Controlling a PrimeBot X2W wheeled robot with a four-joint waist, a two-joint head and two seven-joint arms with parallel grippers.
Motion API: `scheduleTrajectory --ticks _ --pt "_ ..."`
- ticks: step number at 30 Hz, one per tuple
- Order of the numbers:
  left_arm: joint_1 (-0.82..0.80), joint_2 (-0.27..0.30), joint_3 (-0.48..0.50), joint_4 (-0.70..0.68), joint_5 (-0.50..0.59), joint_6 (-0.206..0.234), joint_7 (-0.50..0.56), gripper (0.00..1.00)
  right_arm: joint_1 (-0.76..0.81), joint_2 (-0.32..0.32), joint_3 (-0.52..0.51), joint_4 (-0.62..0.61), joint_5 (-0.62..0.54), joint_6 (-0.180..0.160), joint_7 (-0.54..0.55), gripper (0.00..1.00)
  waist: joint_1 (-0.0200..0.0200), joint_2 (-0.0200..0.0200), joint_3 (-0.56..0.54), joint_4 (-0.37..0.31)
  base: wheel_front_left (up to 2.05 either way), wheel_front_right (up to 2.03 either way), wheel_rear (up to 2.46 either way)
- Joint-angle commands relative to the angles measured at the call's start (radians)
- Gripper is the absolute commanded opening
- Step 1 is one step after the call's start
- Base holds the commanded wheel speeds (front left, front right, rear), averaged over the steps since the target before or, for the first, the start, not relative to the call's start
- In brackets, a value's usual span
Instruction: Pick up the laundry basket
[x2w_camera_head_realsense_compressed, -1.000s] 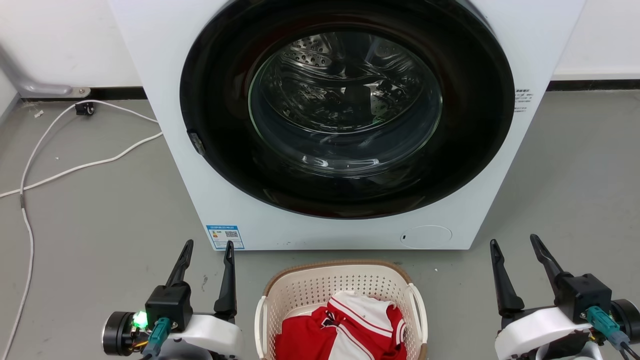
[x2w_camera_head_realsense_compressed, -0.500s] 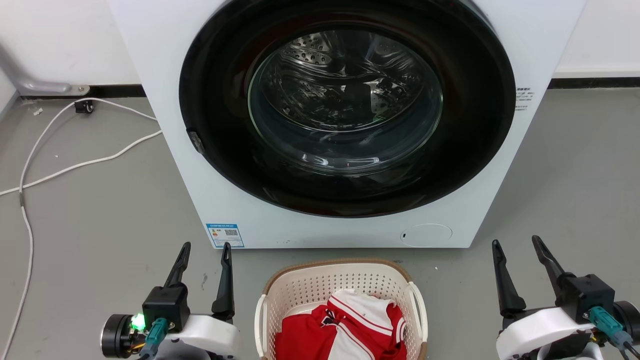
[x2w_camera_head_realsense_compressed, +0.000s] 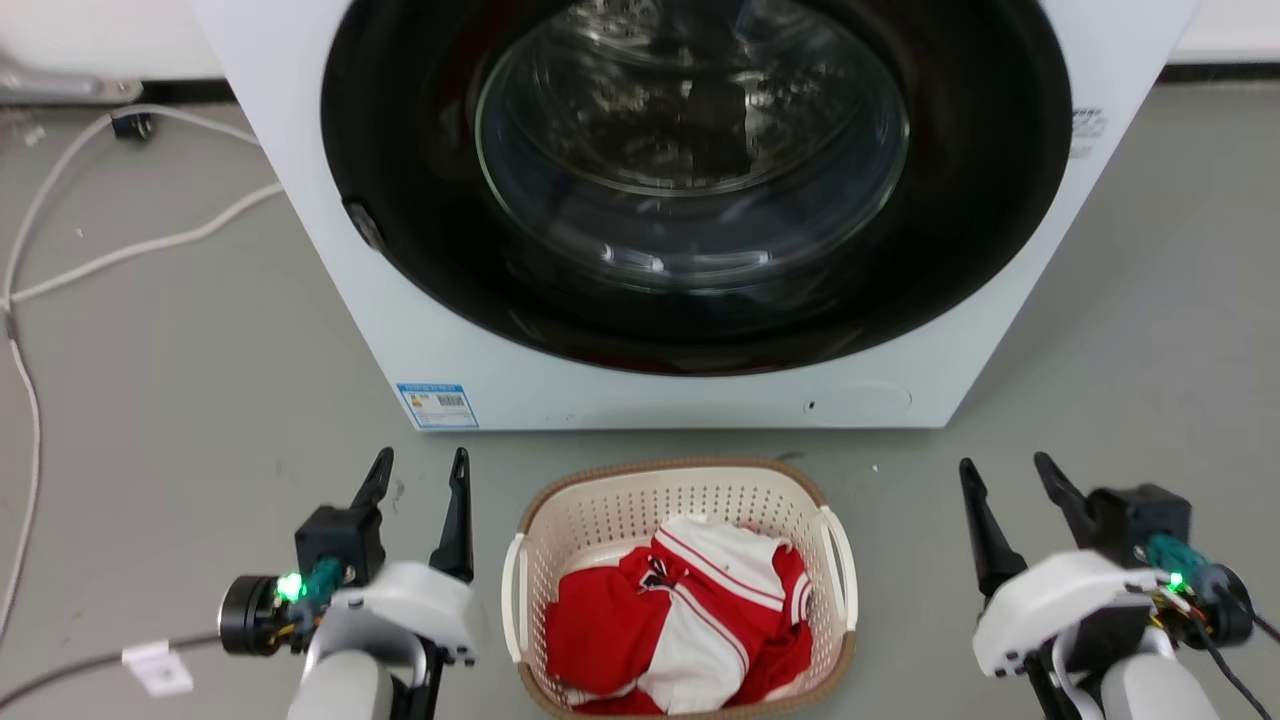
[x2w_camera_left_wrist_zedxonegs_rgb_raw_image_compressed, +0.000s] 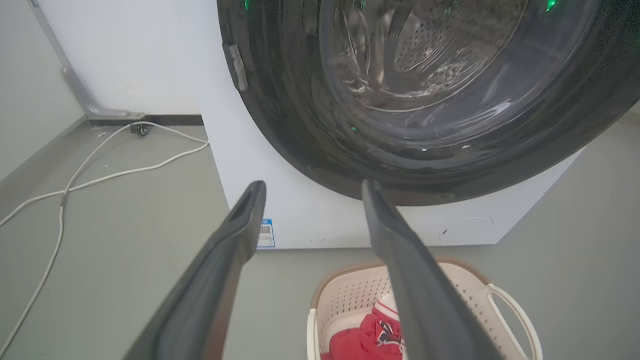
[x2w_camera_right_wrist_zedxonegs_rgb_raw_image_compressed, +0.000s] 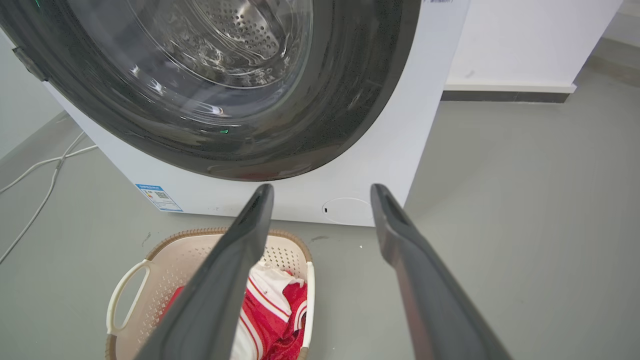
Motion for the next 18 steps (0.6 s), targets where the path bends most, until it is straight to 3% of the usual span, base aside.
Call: scheduleTrajectory --ticks 1,18 --pt "-0.037 0.008 0.005 0.03 -0.006 -0.006 0.011 1.0 -0.031 0.003 0.007 0.019 0.011 -0.001 0.02 1.0 0.0 0.0 0.046 -0.006 0.0 0.0 0.0" --pt "-0.346 0.048 -0.022 0.507 -0.164 -0.085 0.309 1.0 -0.322 0.002 0.155 0.416 0.103 -0.001 0.26 1.0 0.0 0.0 0.283 -0.031 0.0 0.0 0.0"
